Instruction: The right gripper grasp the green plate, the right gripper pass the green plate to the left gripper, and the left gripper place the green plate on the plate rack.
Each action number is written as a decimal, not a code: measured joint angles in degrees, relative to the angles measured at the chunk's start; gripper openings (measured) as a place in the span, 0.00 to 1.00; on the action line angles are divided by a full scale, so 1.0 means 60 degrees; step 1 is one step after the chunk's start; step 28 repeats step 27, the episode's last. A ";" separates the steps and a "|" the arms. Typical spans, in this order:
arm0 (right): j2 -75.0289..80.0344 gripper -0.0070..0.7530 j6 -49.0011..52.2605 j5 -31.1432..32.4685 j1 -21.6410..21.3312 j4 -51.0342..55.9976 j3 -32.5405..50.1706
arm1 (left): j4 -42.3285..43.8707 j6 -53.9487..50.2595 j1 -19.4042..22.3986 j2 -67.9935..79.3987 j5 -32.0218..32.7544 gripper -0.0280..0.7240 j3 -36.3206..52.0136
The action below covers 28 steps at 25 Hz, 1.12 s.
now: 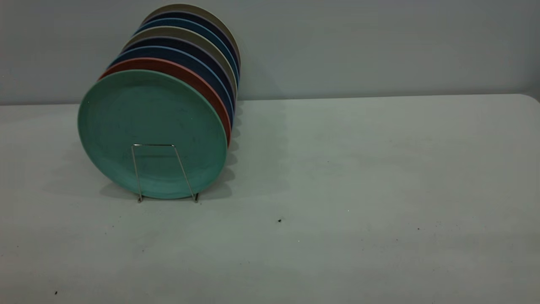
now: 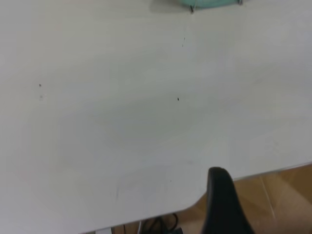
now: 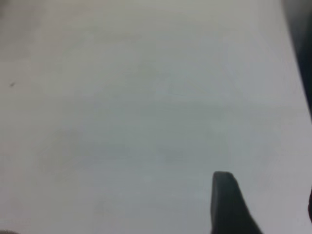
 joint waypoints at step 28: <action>-0.0009 0.54 0.0000 -0.0002 -0.0054 0.0019 0.0000 | 0.0000 -0.0011 0.0000 -0.1144 0.0144 0.67 0.0000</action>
